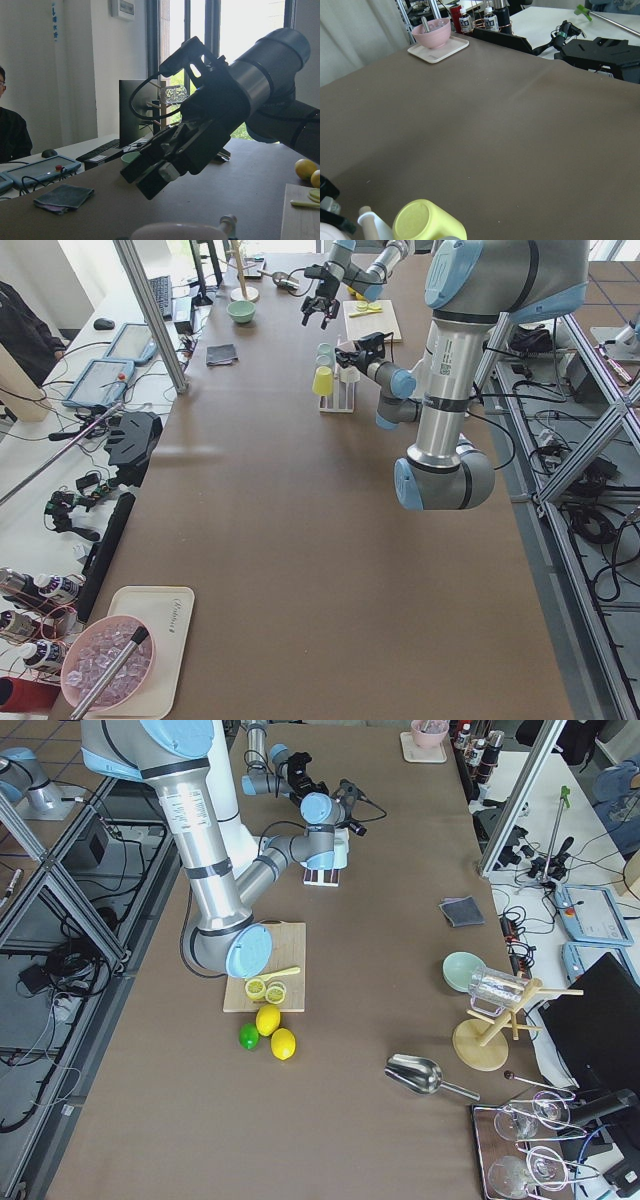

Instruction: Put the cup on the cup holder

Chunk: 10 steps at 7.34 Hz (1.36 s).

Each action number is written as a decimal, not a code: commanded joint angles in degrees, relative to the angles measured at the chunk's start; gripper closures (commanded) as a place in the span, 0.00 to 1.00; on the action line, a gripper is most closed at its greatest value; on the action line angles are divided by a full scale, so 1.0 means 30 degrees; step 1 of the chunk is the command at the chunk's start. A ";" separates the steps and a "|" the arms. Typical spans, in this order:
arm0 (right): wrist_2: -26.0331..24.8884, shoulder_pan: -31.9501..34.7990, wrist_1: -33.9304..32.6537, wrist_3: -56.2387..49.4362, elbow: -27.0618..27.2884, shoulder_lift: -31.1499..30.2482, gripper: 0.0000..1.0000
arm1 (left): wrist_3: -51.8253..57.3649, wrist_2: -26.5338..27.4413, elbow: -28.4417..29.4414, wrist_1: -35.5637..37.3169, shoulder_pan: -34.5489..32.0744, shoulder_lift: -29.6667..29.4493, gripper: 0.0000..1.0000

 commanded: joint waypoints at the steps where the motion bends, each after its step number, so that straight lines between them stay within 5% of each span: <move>1: 0.3861 0.1908 -0.3267 -0.0055 0.0806 -0.0980 0.00 | 0.0043 0.0015 0.0368 -0.0028 -0.0002 -0.0082 1.00; 3: 0.7230 0.5264 -0.4325 -0.1455 0.0486 -0.3522 0.00 | 0.0043 -0.0014 0.0633 -0.0028 0.0028 -0.0083 1.00; 7: 0.8383 1.1863 -0.9174 -0.1520 -0.0042 -0.7631 0.00 | 0.0043 -0.0043 0.0984 -0.0086 0.0057 0.0005 1.00; 8: 0.9695 1.3325 -1.1514 -0.1578 -0.0565 -0.8190 0.00 | 0.0043 -0.0043 0.0986 -0.0087 0.0086 0.0092 0.88; 9: 1.0114 1.4674 -1.3103 -0.1840 -0.1615 -0.8631 0.00 | 0.0101 -0.0043 0.0986 -0.0145 0.0086 0.0151 0.57; 10: 1.0118 1.5818 -1.3844 -0.2974 -0.3191 -0.9099 0.00 | 0.0102 -0.0043 0.0957 -0.0203 0.0086 0.0181 0.01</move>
